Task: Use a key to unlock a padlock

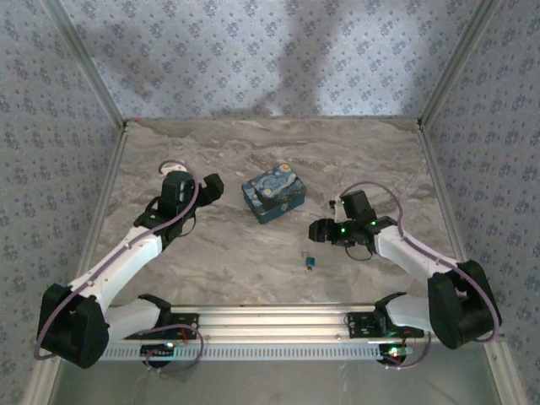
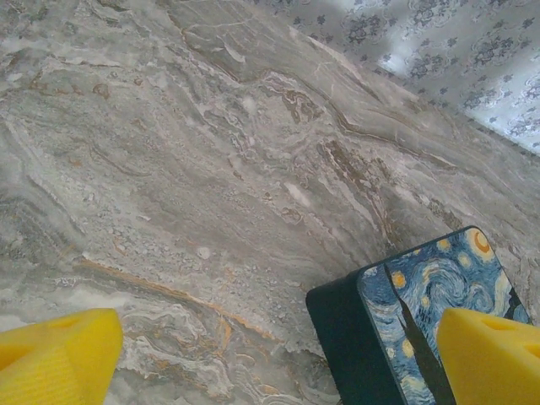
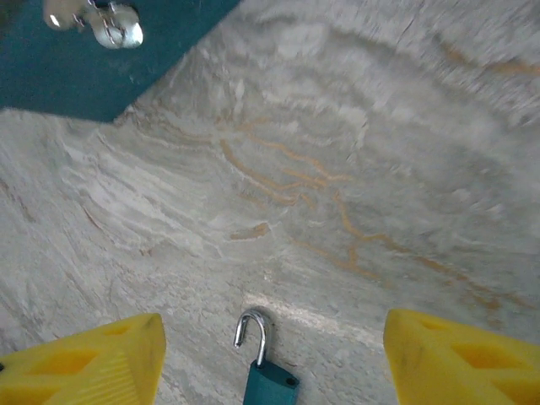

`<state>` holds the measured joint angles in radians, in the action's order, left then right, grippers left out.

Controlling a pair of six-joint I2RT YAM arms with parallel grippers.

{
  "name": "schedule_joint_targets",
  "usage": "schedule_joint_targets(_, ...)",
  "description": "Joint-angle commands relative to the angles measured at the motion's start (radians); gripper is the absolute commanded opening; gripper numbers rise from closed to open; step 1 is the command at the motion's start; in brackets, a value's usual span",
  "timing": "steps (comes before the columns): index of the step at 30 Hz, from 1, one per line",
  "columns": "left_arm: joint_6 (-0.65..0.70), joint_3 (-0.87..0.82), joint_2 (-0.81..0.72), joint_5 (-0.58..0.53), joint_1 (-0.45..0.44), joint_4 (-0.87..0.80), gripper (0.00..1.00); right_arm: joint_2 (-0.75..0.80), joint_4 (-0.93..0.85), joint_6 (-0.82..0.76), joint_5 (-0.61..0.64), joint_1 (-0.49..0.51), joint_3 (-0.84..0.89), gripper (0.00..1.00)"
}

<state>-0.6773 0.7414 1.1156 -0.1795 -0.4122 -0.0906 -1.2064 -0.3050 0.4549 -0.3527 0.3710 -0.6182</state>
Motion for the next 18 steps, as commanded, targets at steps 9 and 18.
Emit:
schedule_joint_targets(9,0.025,-0.004,-0.053,-0.006,0.017,-0.031,0.98,0.228,-0.116,-0.153,0.143,-0.134,-0.094,0.83)
schedule_joint_targets(18,0.061,0.014,-0.066,-0.018,0.045,-0.063,0.98,0.371,0.059,-0.256,0.276,-0.306,-0.027,1.00)
